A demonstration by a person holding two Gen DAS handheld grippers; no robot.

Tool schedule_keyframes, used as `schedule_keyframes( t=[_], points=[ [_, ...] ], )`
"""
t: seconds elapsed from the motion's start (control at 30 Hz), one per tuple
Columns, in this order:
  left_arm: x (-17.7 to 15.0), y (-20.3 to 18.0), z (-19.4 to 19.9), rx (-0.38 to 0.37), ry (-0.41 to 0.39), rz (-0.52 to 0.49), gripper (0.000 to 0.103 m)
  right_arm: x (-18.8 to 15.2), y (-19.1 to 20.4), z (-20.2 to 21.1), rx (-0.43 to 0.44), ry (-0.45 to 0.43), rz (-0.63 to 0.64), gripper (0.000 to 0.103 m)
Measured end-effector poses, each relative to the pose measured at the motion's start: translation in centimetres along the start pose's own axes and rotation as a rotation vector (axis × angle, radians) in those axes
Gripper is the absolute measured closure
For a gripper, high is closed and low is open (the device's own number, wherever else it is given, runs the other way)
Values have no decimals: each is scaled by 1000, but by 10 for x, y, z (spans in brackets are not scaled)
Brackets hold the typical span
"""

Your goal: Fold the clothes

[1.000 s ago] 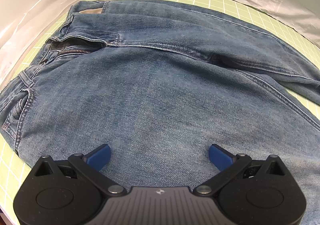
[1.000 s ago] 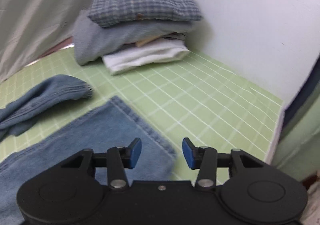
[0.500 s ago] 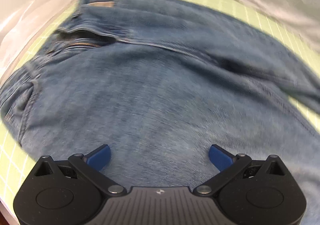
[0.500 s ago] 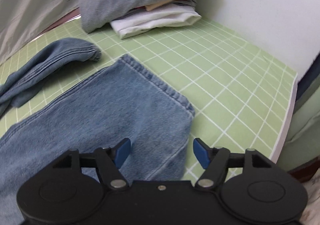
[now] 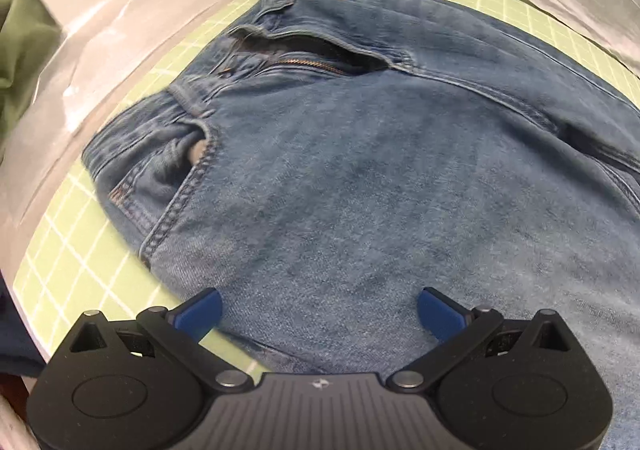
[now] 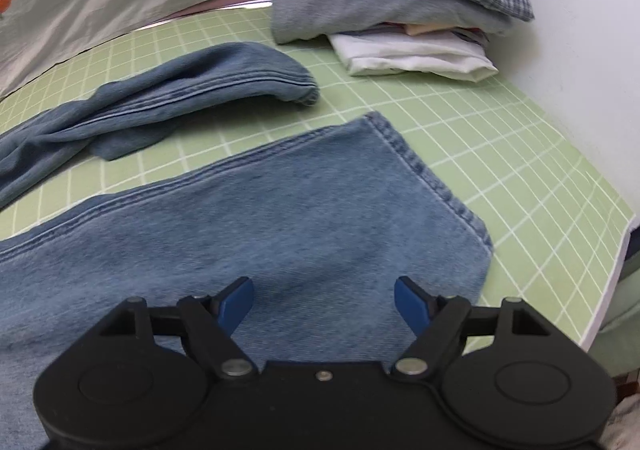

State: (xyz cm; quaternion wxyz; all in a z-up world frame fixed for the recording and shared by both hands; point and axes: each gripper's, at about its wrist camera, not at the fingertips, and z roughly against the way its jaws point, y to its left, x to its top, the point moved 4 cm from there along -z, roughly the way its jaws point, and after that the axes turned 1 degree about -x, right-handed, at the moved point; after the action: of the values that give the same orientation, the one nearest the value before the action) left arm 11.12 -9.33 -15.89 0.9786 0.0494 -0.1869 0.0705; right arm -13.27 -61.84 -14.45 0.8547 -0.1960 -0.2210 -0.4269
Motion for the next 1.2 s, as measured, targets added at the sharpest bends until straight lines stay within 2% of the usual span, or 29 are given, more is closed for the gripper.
schedule_keyframes(
  t=[0.3,0.33,0.47,0.63,0.73,0.83,0.97,1.07,1.2],
  points=[
    [-9,24,1,-4,7,6,0,-4,13,15,16,-7,53,23],
    [-11,29,1,0,11,20,0,-5,13,16,18,-6,54,23],
    [-20,72,0,-8,56,197,0,-10,15,16,33,3,48,22],
    [-16,77,1,4,83,200,0,-6,20,9,68,17,41,22],
    [-3,66,14,30,44,204,0,5,25,6,81,3,53,22],
    [11,51,27,-14,-1,235,0,22,26,0,93,-10,47,21],
    [36,16,34,-91,-32,246,0,53,24,-18,122,-22,-26,20],
    [62,-15,24,-107,-38,201,0,81,17,-37,163,-28,-147,20],
    [96,-51,1,-117,12,179,0,108,1,-73,240,22,-380,21]
  ],
)
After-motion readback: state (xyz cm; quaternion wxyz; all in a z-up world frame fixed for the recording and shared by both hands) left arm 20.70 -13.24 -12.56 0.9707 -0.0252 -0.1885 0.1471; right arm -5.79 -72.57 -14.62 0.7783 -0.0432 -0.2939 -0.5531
